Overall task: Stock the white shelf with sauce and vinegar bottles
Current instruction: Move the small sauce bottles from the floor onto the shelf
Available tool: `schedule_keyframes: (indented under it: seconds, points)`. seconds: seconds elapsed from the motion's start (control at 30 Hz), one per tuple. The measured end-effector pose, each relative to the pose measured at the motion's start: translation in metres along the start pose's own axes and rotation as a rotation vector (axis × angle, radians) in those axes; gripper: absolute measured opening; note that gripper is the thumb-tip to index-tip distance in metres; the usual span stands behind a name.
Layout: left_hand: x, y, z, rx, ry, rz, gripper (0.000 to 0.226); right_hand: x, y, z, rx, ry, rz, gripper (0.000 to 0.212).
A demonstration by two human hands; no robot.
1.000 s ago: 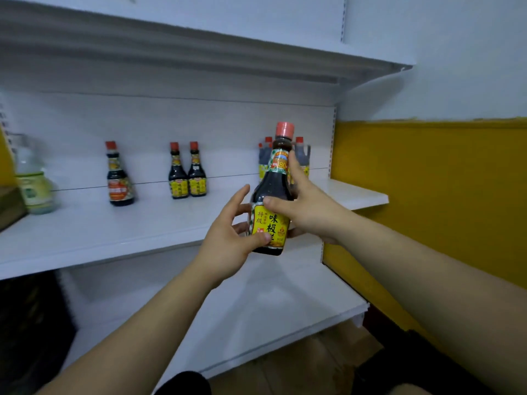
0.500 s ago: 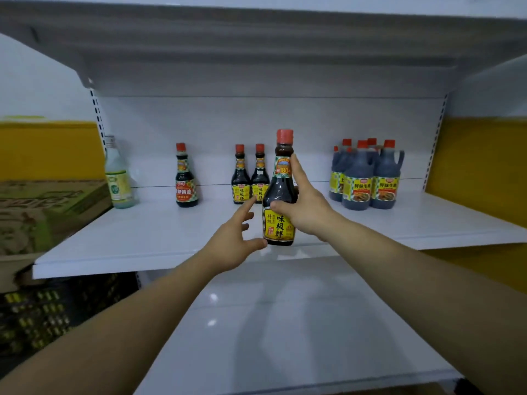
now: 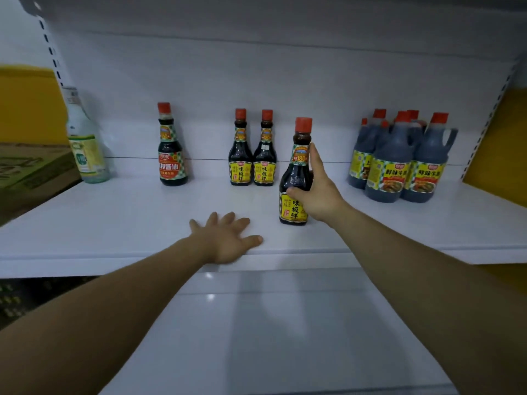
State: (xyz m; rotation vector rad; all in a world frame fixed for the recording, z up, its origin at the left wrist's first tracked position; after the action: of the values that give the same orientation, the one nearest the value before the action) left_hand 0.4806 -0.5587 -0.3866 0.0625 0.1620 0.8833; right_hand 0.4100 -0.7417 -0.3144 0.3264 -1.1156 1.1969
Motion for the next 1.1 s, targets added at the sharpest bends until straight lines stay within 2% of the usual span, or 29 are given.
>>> schedule_keyframes:
  seconds: [0.43, 0.57, 0.73, 1.1]
  points:
    - [0.001, 0.0, -0.005, -0.06, -0.055, -0.026, 0.073, -0.061, -0.104, -0.013, -0.053, 0.032, -0.059, 0.087]
    - [0.003, -0.003, -0.007, -0.063, -0.065, -0.026, 0.078, -0.073, -0.129, -0.013, -0.068, 0.035, -0.065, 0.087]
    - [0.002, -0.001, -0.007, -0.069, -0.071, -0.027, 0.098, -0.08, -0.153, -0.017, -0.07, 0.011, -0.045, 0.084]
    - [0.002, 0.0, -0.009, -0.08, -0.054, -0.019, 0.099, -0.093, -0.188, -0.026, -0.09, -0.015, -0.025, 0.083]
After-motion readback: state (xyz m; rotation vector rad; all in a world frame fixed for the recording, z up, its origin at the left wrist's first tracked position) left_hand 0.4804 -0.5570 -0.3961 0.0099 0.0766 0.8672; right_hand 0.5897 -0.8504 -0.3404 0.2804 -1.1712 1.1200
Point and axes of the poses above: each hand's wrist, its own y-axis away from the middle knuckle, its own z-axis out of the back of the hand, x = y × z, the point moved 7 cm from there along -y, towards the middle knuckle, and after that the axes turned 2 degrees about y, right-handed, at the moved point
